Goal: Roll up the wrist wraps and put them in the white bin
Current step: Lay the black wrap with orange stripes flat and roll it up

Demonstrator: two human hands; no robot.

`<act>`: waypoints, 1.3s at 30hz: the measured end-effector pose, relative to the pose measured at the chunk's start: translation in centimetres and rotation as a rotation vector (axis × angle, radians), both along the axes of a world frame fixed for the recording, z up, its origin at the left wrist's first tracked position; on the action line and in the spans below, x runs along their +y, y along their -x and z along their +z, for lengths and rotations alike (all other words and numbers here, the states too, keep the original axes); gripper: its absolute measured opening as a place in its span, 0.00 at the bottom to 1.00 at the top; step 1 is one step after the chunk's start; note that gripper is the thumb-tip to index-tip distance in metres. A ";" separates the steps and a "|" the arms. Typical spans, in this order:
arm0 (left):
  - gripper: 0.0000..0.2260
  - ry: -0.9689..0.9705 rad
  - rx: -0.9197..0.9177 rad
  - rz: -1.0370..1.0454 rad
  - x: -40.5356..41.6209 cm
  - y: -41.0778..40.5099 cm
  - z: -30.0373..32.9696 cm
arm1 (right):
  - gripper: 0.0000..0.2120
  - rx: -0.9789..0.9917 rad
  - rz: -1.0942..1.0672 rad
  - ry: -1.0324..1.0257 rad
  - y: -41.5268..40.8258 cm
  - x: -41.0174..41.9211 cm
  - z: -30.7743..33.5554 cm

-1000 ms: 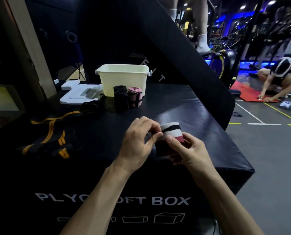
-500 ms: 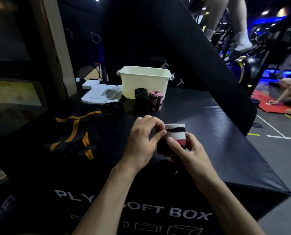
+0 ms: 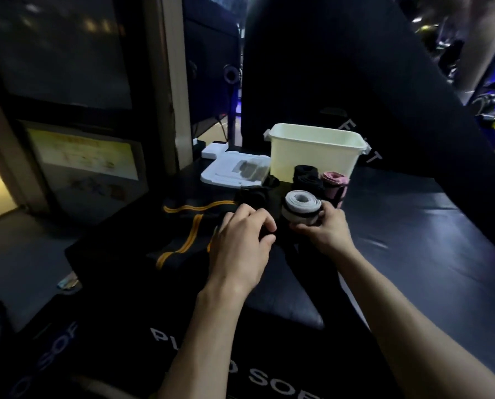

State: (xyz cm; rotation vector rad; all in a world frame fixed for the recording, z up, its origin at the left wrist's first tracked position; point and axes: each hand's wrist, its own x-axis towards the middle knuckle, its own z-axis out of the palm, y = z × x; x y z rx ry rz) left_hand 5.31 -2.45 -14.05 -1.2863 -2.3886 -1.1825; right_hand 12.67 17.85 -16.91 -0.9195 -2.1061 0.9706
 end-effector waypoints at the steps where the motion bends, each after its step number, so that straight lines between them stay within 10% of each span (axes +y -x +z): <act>1: 0.05 0.019 -0.007 0.017 -0.4 0.5 0.0 | 0.35 -0.023 -0.033 -0.013 0.9 0.6 0.0; 8: 0.05 0.002 -0.027 0.162 -1.9 2.1 1.2 | 0.37 -0.055 -0.123 -0.087 2.3 0.8 0.7; 19: 0.16 0.504 -0.322 0.369 -4.9 3.9 0.3 | 0.22 -0.117 0.084 -0.072 -9.1 -4.1 -1.3; 24: 0.17 0.370 -0.225 0.426 -5.7 3.4 -0.5 | 0.16 -0.104 0.168 -0.098 -12.7 -6.1 -1.3; 29: 0.08 -0.034 -0.157 -0.111 -4.9 -0.6 0.6 | 0.14 0.049 0.260 -0.060 -15.0 -8.5 0.2; 33: 0.05 -0.065 -0.464 -0.670 -4.0 -5.6 2.9 | 0.25 0.104 0.341 -0.344 -17.1 -10.0 3.5; 39: 0.12 -0.170 -0.547 -0.741 -1.6 -7.7 3.4 | 0.11 0.231 0.366 -0.109 -19.4 -9.4 3.5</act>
